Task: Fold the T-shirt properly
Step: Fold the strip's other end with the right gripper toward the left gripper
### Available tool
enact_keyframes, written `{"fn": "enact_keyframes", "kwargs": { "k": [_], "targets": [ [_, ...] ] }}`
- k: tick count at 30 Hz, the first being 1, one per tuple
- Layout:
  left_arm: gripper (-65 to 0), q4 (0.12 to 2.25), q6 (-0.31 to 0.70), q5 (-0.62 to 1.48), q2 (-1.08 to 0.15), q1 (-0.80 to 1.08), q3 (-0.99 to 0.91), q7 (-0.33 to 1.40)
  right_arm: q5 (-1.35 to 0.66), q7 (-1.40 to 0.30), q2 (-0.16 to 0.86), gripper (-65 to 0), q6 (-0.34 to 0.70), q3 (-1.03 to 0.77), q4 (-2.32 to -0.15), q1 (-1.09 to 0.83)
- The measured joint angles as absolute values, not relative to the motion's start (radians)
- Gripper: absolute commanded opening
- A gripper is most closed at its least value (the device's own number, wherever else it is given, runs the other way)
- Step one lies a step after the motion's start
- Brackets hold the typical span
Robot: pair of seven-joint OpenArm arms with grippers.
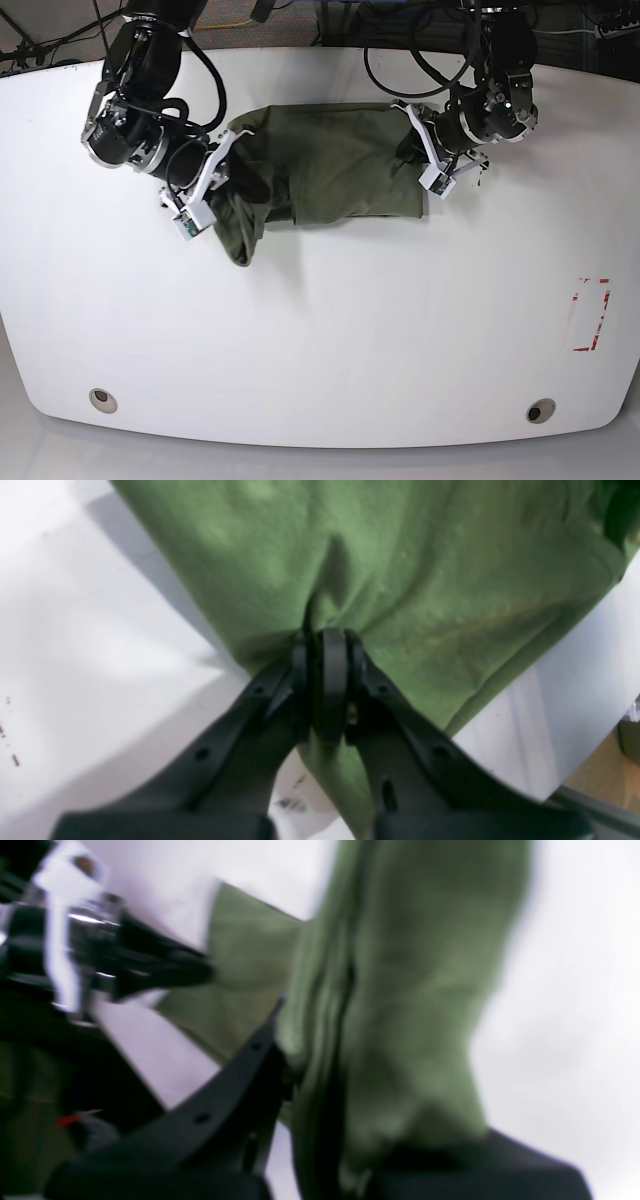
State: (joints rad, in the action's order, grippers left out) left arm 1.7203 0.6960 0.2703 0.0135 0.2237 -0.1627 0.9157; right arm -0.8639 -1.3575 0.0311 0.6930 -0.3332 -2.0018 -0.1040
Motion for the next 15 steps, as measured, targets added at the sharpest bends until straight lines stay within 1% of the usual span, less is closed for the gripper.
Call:
{"fn": "enact_keyframes", "kwargs": {
  "k": [6, 9, 15],
  "targets": [
    [-65.0, 1.720, 0.696, 0.270, 0.011, 0.225, -0.164, 0.916, -0.868, -1.357, -0.038, -63.7, 0.693, -0.202, -2.001, -0.114],
    [-65.0, 1.720, 0.696, 0.270, 0.013, 0.225, -0.164, 0.915, -0.868, -1.353, -0.065, -63.4, 0.693, -0.173, -2.001, -0.115],
    [-65.0, 1.719, 0.696, 0.270, 0.013, 0.224, -0.168, 0.916, -0.814, -1.270, -0.081, -63.1, 0.693, -0.099, -1.932, -0.107]
  ]
}}
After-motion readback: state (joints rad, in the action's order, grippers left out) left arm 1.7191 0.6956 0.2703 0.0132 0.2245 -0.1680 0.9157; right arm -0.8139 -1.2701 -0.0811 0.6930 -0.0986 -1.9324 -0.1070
